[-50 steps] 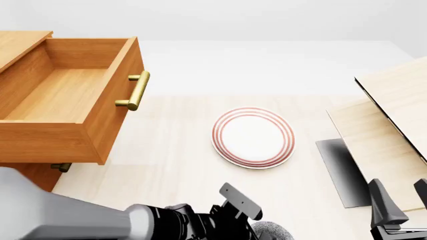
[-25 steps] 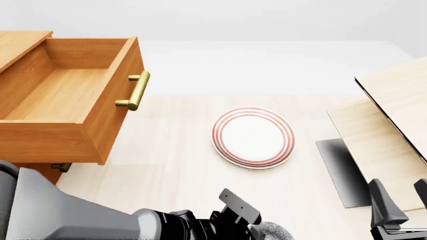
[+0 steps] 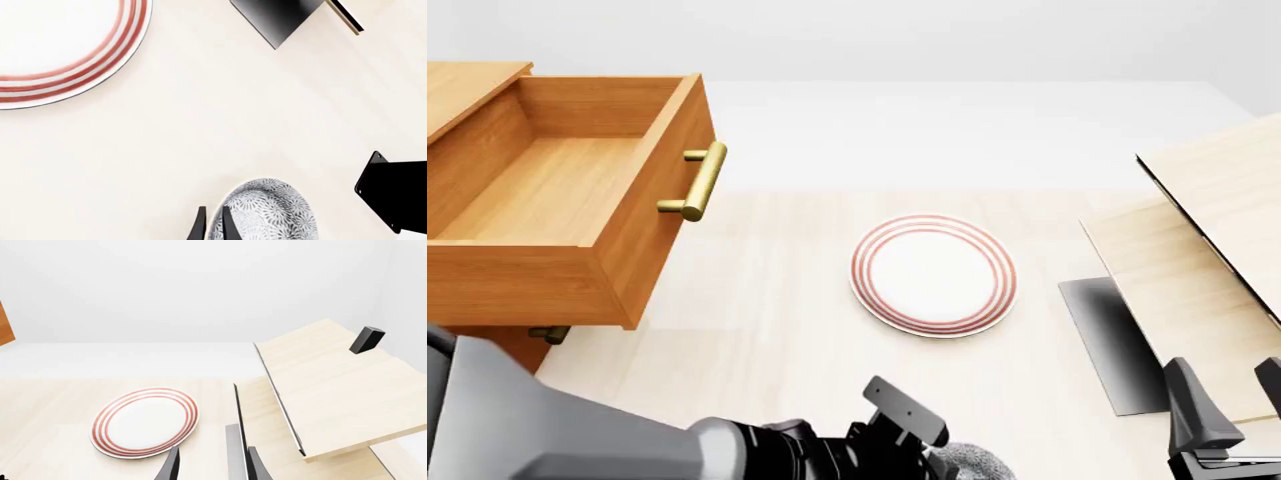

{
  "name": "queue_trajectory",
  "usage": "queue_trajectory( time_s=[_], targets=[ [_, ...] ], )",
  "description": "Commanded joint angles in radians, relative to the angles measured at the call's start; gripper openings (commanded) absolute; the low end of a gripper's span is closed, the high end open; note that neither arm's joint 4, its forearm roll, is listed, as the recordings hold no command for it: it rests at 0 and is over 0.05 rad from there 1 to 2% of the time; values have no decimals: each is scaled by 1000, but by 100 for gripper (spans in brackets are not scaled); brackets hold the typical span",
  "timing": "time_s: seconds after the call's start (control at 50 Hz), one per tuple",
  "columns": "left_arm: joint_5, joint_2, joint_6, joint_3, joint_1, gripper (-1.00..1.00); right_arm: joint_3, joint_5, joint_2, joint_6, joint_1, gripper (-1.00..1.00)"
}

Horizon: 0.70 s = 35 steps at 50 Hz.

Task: Open the top drawer of the cabinet and put the bowl in it.

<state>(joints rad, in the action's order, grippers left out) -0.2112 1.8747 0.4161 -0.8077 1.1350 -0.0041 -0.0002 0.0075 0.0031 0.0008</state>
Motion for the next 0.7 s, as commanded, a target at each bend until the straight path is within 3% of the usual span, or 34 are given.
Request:
queue_trajectory(
  time_s=[0.02, 0.7],
  targets=[
    [17, -29, -23, 6, -11, -100, 1, 0, -1, -1, 0, 100],
    [124, -139, -78, -22, -36, -100, 1, 0, -1, -1, 0, 100]
  ],
)
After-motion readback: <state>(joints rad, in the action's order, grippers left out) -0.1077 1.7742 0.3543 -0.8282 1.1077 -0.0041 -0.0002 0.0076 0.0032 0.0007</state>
